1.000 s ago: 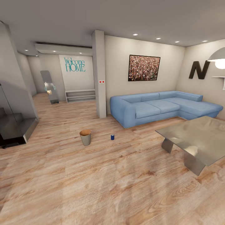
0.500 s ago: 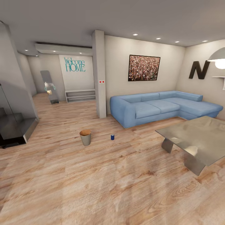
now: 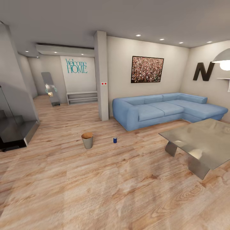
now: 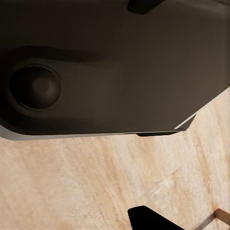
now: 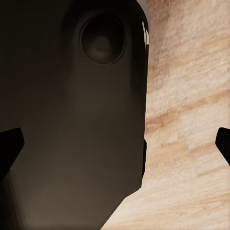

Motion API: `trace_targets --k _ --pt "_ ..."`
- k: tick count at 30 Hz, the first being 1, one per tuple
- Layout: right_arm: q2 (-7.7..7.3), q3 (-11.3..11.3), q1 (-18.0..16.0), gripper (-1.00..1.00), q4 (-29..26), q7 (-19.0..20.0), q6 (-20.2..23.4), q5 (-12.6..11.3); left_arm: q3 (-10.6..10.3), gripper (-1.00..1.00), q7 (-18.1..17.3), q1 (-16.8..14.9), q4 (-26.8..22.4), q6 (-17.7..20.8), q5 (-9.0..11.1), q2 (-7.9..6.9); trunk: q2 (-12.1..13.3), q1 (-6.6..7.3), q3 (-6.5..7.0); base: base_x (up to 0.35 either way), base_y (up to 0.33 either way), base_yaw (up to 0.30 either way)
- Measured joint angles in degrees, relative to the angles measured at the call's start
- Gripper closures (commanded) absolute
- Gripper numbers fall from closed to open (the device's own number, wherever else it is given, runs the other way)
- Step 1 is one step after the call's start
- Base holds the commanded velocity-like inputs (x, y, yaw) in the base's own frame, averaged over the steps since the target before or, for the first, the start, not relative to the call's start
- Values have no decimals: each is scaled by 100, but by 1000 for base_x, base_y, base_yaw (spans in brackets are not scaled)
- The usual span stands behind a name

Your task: Put the three can of soda from the living room inside the tash can in the kitchen.

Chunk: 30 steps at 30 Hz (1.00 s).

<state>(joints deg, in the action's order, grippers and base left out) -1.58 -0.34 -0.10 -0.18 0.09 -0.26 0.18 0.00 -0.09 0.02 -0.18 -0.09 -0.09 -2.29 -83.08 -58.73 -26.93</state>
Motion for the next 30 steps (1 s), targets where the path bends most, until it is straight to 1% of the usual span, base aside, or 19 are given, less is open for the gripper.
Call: trace_targets --k 30 --pt "0 -1 2 -100 0 0 0 1 0 -100 0 0 0 0 0 0 0 0 0 0 0 0"
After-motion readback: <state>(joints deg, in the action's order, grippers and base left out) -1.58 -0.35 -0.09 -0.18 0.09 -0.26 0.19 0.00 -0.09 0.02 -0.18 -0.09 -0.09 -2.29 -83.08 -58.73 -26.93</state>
